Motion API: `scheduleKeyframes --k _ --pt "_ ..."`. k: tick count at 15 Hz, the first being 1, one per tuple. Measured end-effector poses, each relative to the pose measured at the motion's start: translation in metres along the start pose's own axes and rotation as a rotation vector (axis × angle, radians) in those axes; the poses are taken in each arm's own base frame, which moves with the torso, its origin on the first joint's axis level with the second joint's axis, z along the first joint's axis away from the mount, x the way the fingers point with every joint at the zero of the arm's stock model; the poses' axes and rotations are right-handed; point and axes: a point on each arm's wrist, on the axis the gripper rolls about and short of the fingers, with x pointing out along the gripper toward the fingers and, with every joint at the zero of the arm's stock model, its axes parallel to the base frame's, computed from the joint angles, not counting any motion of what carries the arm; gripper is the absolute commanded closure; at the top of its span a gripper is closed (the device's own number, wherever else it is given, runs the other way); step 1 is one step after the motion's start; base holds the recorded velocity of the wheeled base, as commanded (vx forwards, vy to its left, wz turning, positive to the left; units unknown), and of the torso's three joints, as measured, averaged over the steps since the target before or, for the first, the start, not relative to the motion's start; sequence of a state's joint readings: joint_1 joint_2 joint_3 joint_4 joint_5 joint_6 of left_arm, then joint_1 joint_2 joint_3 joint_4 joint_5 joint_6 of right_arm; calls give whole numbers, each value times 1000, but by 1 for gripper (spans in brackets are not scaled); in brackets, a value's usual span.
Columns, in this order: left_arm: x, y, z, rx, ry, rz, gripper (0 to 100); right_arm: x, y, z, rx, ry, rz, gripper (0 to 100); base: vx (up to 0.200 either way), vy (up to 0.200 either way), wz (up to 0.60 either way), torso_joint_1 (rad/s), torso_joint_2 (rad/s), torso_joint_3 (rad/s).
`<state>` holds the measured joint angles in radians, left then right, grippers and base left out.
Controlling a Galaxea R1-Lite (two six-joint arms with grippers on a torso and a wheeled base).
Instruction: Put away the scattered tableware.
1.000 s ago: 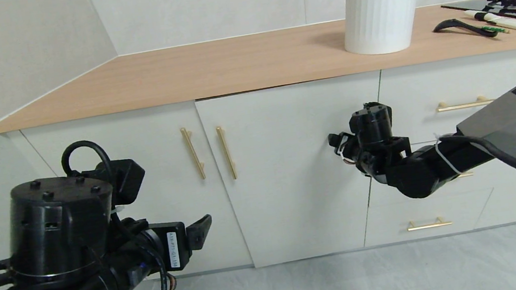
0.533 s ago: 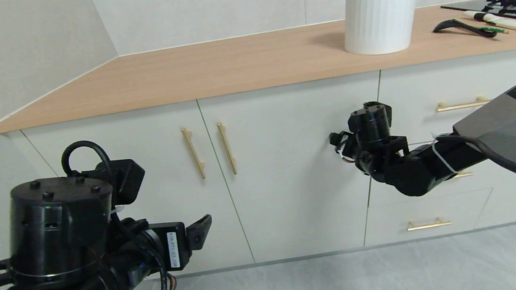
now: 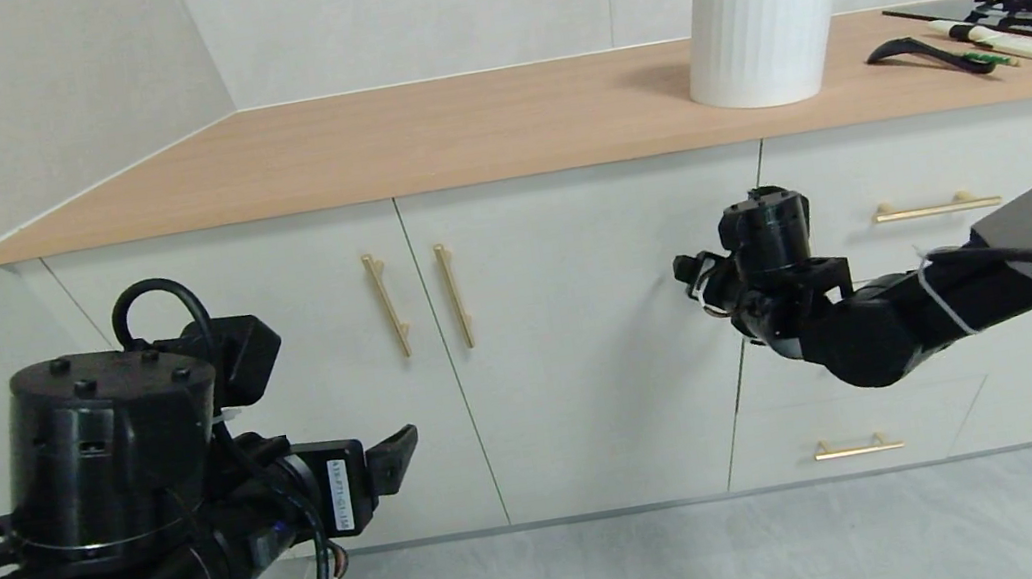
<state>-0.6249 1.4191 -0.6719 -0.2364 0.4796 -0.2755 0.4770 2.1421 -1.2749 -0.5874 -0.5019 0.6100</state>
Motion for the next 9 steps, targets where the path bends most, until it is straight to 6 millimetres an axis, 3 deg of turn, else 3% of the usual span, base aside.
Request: scheduleKeyframes --k 4,7,9 --pt "-12 27 8 -72 -58 75 0 -89 -20 58 -47 -66 38 0 0 0 0 0 0 0" --pt "-35 55 3 -123 -110 142 0 -169 -61 84 -131 -125 43 0 0 0 0 0 0 0" --pt "-61 72 -1 -139 -180 179 0 -216 -96 96 -155 -190 23 0 0 0 0 0 0 0"
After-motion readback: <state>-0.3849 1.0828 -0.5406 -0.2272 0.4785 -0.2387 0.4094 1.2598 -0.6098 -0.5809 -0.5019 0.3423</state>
